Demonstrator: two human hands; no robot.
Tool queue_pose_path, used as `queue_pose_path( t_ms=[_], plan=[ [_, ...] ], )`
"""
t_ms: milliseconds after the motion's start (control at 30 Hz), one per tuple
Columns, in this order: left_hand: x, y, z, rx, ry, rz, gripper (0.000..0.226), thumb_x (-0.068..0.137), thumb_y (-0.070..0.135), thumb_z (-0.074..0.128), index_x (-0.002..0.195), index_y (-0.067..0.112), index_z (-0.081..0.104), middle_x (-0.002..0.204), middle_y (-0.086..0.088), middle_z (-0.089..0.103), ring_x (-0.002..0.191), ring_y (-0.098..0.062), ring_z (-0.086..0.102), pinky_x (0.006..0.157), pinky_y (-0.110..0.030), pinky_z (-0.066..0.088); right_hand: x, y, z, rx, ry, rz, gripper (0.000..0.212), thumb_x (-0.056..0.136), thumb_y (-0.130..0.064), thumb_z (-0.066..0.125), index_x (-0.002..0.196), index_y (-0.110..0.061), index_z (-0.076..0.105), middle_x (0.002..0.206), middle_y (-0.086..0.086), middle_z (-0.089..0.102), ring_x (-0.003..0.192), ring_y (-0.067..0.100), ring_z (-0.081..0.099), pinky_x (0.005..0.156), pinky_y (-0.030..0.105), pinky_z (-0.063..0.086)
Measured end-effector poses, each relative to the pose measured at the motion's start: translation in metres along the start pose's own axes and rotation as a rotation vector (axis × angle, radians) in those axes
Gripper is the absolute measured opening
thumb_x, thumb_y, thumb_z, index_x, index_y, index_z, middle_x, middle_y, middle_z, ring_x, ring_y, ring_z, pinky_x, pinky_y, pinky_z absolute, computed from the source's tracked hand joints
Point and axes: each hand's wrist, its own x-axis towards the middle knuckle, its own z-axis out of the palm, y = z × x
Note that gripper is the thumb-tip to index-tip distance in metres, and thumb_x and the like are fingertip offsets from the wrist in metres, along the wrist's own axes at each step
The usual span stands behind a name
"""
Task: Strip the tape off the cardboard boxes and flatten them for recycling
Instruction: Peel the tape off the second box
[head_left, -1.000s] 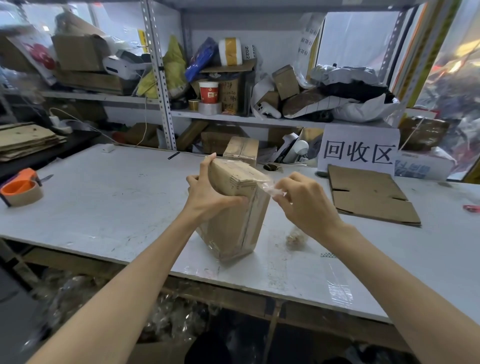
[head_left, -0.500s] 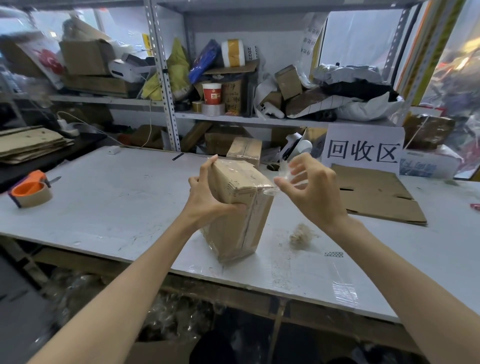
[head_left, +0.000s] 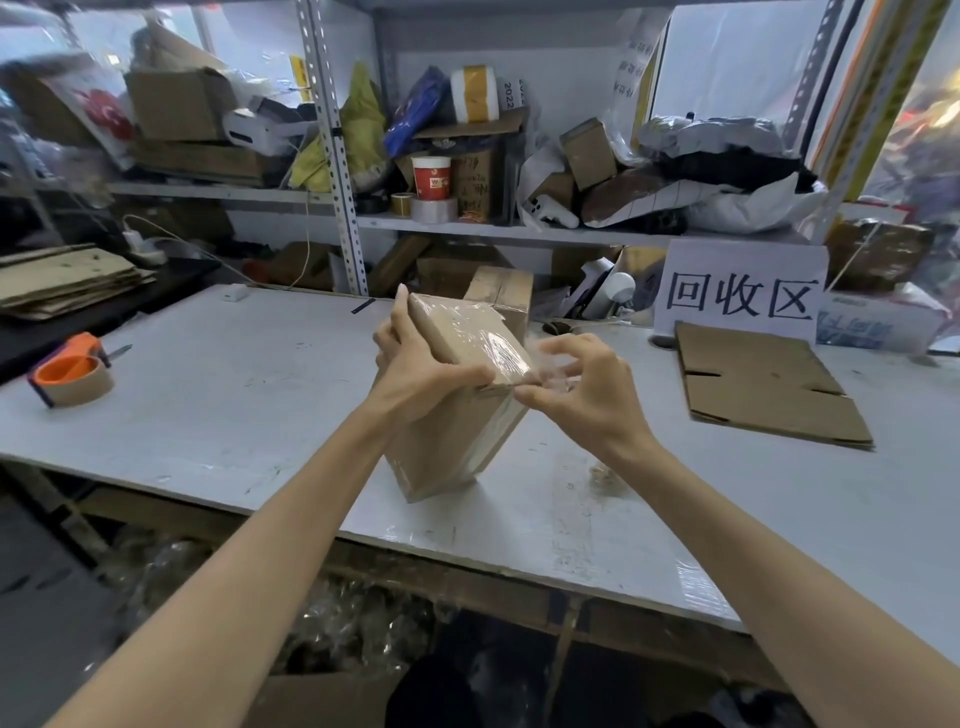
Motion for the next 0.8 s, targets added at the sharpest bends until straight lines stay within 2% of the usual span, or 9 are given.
queue_pose_path(
  t_ms=[100,233,333,400,533,667,800],
  plan=[
    [0.001,-0.001,0.002,0.017,-0.015,-0.023,0.153,0.03,0.067,0.077,0.15,0.043,-0.014,0.152,0.002,0.011,0.139,-0.03,0.024,0.112,-0.05,0.032,0.005,-0.005,0.001,0.038,0.004,0.034,0.04,0.078,-0.025,0.075,0.116,-0.017,0.066,0.101,-0.004,0.068,0.071,0.004,0.064,0.057,0.018,0.053],
    [0.004,0.0,0.002,0.019,-0.017,0.003,0.147,0.04,0.05,0.082,0.152,0.041,-0.012,0.149,0.003,0.012,0.136,-0.03,0.025,0.111,-0.047,0.033,0.009,-0.003,0.001,-0.037,-0.028,0.054,0.025,0.079,-0.034,0.074,0.099,-0.018,0.075,0.094,-0.003,0.073,0.065,0.005,0.061,0.061,0.027,0.051],
    [-0.001,0.006,0.008,-0.014,-0.033,0.06,0.143,0.042,0.044,0.082,0.153,0.039,-0.008,0.148,0.006,0.01,0.136,-0.026,0.022,0.109,-0.039,0.03,0.009,-0.004,0.0,-0.111,-0.041,0.079,0.032,0.074,-0.047,0.075,0.089,-0.018,0.077,0.09,-0.004,0.074,0.078,0.01,0.064,0.075,0.035,0.053],
    [-0.004,0.014,0.015,-0.037,-0.054,0.099,0.142,0.043,0.042,0.082,0.155,0.034,-0.006,0.149,0.005,0.008,0.137,-0.024,0.018,0.109,-0.037,0.027,0.01,-0.006,-0.003,-0.19,-0.076,0.079,0.039,0.07,-0.052,0.077,0.084,-0.016,0.077,0.083,-0.003,0.072,0.081,0.011,0.064,0.078,0.036,0.053],
    [-0.003,0.024,0.019,-0.006,-0.054,0.112,0.136,0.054,0.023,0.089,0.156,0.026,-0.002,0.15,-0.001,0.01,0.138,-0.028,0.019,0.114,-0.039,0.026,0.014,-0.008,-0.015,-0.179,-0.178,0.153,0.03,0.064,-0.037,0.086,0.078,-0.012,0.076,0.079,-0.001,0.072,0.085,0.012,0.064,0.081,0.039,0.053],
    [-0.005,0.021,0.017,0.021,-0.046,0.114,0.13,0.062,0.016,0.088,0.155,0.029,-0.002,0.149,0.0,0.01,0.136,-0.028,0.018,0.108,-0.035,0.026,0.018,-0.014,-0.018,-0.193,-0.251,0.203,0.022,0.061,-0.026,0.088,0.071,-0.011,0.076,0.07,0.003,0.072,0.076,0.015,0.067,0.071,0.036,0.057],
    [-0.008,0.022,0.014,-0.007,-0.027,0.097,0.129,0.062,0.014,0.087,0.155,0.03,-0.001,0.149,-0.001,0.01,0.136,-0.029,0.019,0.101,-0.032,0.024,0.018,-0.022,-0.012,-0.241,-0.212,0.198,0.018,0.061,-0.027,0.084,0.066,-0.012,0.076,0.064,0.005,0.071,0.068,0.016,0.066,0.056,0.029,0.049]
  ],
)
